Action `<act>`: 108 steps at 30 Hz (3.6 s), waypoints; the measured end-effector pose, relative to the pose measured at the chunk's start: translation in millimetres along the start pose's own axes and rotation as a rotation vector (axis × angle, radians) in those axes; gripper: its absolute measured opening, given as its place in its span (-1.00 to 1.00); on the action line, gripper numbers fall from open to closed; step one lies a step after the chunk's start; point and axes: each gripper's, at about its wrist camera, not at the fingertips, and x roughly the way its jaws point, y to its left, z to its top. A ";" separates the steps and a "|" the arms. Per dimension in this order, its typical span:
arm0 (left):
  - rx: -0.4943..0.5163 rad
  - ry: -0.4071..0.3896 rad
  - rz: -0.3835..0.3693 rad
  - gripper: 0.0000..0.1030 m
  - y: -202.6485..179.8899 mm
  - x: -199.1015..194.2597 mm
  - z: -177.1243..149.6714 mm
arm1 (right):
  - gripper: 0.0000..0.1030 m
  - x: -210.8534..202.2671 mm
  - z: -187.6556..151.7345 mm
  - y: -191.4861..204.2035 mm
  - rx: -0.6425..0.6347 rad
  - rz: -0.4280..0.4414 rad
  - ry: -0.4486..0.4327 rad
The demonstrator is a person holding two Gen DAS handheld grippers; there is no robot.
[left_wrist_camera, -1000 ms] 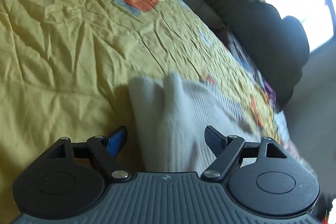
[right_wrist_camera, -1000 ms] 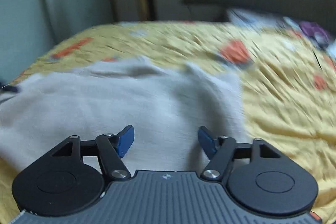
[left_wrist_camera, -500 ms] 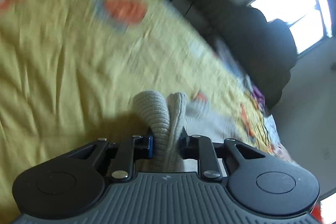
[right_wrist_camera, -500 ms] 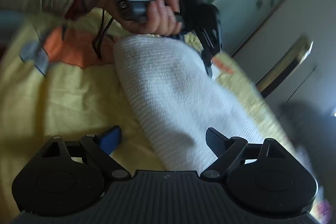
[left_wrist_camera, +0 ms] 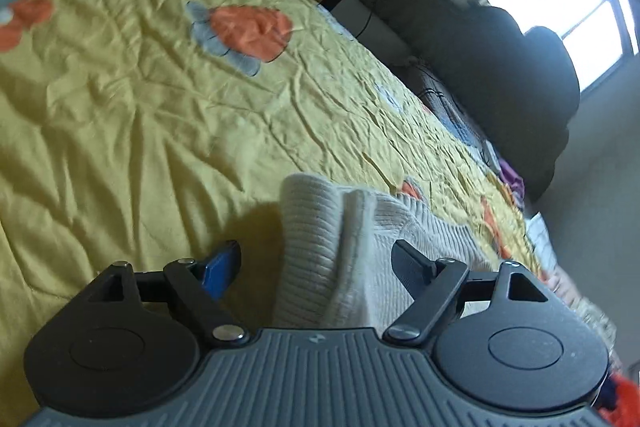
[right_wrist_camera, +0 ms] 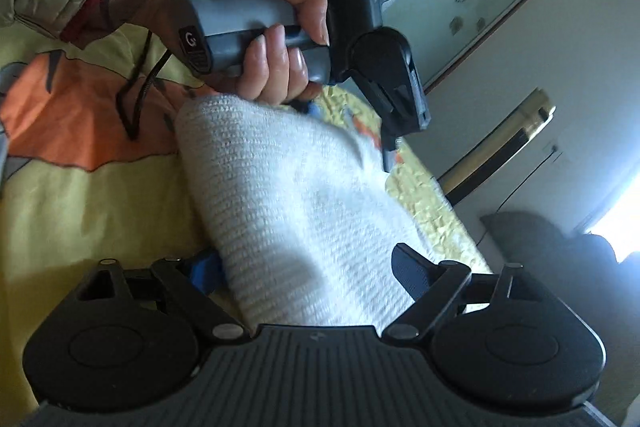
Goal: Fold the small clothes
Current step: 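Grasp the folded cardigan bundle with both grippers, then lift the folded cardigan off the bedspread with both grippers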
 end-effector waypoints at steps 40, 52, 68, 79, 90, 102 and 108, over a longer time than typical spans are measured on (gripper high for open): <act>0.287 -0.307 0.339 -0.99 -166.1 -74.8 1.8 | -0.66 -54.4 -56.4 -157.1 0.981 0.455 -0.276; -0.145 -0.035 0.106 0.59 -14.5 -78.8 -34.0 | -0.66 -69.8 -45.3 -113.7 0.730 0.410 -0.209; -0.257 0.080 0.022 -0.38 -6.8 -3.0 -40.9 | -0.66 -73.1 -32.9 -100.3 0.565 0.359 -0.187; -0.060 -0.118 0.114 -0.56 -82.6 -39.6 -33.1 | -0.66 -81.2 -42.5 -111.1 0.646 0.325 -0.245; 0.265 -0.227 0.129 -0.56 -225.1 -33.2 -44.3 | -0.67 -123.7 -89.3 -158.7 0.779 0.176 -0.327; 0.442 -0.177 0.078 -0.55 -328.7 30.3 -79.0 | -0.67 -156.4 -163.3 -199.7 0.917 0.010 -0.326; 0.474 -0.100 0.061 -0.55 -363.2 81.7 -97.3 | -0.67 -162.0 -195.6 -212.5 0.977 -0.057 -0.303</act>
